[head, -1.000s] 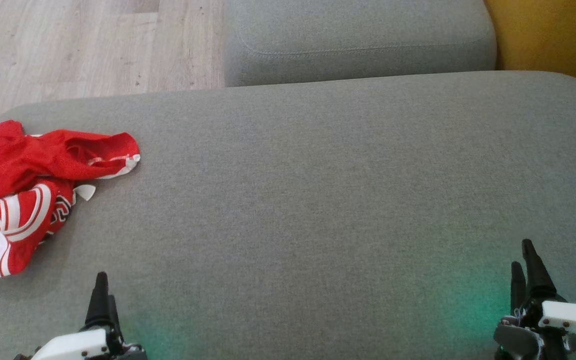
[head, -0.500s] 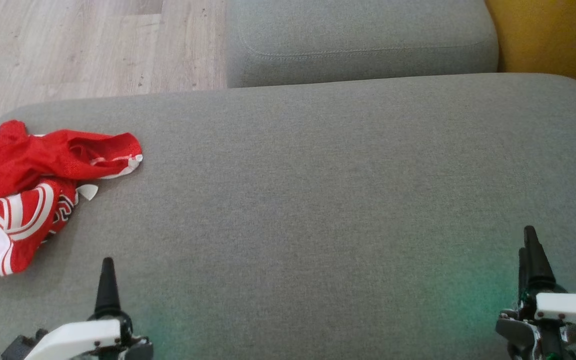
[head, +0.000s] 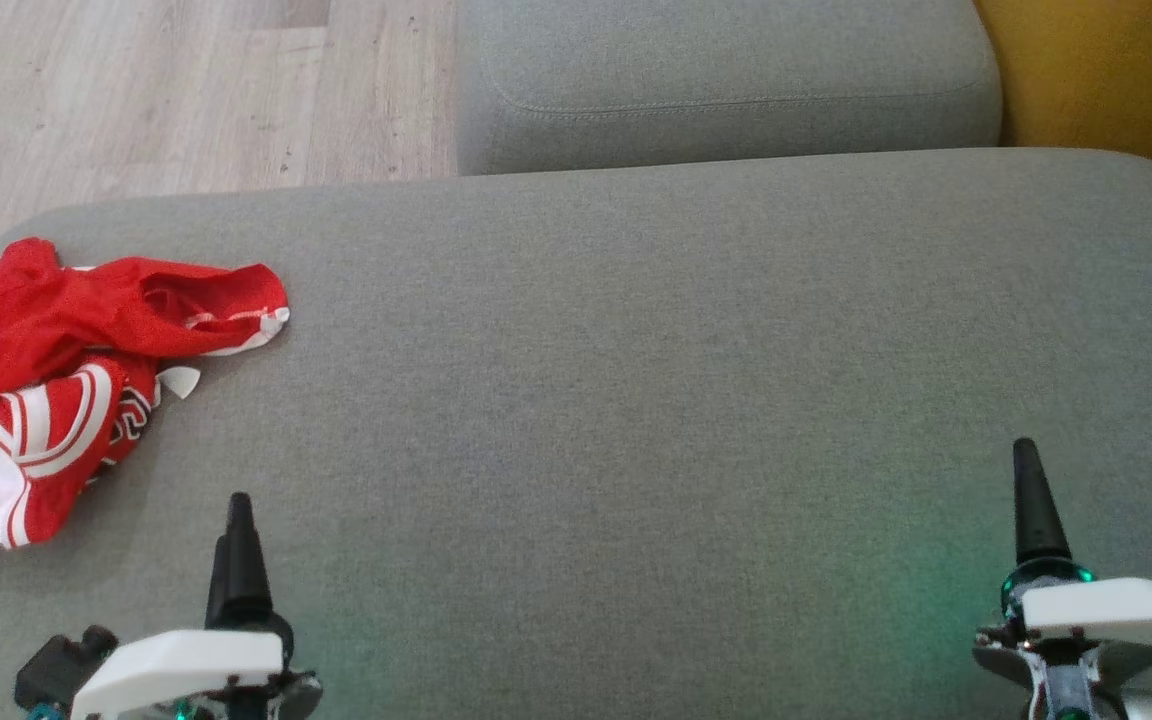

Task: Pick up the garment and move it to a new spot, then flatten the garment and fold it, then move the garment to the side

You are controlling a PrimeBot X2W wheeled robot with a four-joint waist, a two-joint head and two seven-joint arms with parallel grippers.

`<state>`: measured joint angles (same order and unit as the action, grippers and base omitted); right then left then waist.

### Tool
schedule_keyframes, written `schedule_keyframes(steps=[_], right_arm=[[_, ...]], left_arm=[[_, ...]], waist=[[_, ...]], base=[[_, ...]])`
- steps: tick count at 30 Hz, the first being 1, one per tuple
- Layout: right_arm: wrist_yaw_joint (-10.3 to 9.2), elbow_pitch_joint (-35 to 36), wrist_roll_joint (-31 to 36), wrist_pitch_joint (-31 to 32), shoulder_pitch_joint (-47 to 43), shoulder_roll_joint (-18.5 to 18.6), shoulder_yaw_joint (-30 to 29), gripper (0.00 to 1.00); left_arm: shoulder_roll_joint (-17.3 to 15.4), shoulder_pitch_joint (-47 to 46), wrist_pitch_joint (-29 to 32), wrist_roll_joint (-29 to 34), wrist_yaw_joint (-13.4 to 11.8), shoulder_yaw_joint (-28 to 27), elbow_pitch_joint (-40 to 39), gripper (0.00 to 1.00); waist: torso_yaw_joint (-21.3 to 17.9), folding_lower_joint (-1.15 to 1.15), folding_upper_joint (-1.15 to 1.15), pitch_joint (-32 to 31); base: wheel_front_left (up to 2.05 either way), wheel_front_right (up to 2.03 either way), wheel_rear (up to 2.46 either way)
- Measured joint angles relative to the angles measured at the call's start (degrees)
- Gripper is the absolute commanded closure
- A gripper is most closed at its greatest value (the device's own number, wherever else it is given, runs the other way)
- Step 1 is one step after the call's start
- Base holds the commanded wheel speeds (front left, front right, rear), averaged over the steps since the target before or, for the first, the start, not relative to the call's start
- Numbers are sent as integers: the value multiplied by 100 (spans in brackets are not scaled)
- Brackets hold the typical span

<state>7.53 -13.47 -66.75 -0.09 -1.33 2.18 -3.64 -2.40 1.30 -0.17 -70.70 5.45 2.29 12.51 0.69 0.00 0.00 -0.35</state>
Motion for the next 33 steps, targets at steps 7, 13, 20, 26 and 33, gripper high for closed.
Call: schedule_keyframes(steps=[7, 13, 20, 26, 33], right_arm=[[0, 11, 567, -110, -74, 1, 152, 0], [0, 9, 1055, -238, -74, 1, 264, 0], [0, 15, 1585, -353, -76, 2, 341, 0], [0, 77, 2039, -441, -109, 3, 408, 0], [0, 104, 2575, -555, -198, 4, 541, 0]], left_arm=[[0, 31, -103, 751, -42, 170, -40, 0], [-2, 123, -212, 1384, -102, 311, -43, 0], [-3, 211, -342, 1917, -194, 398, -43, 0], [-4, 242, -442, 2376, -252, 516, -47, 0], [-7, 261, -550, 2878, -303, 549, -79, 0]], waist=[[20, 0, 0, -4], [28, 0, 0, -12], [46, 0, 0, -25], [55, 0, 0, -32], [72, 0, 0, -49]], base=[[0, 0, 0], [0, 0, 0], [0, 0, 0], [0, 0, 0], [0, 0, 0]])
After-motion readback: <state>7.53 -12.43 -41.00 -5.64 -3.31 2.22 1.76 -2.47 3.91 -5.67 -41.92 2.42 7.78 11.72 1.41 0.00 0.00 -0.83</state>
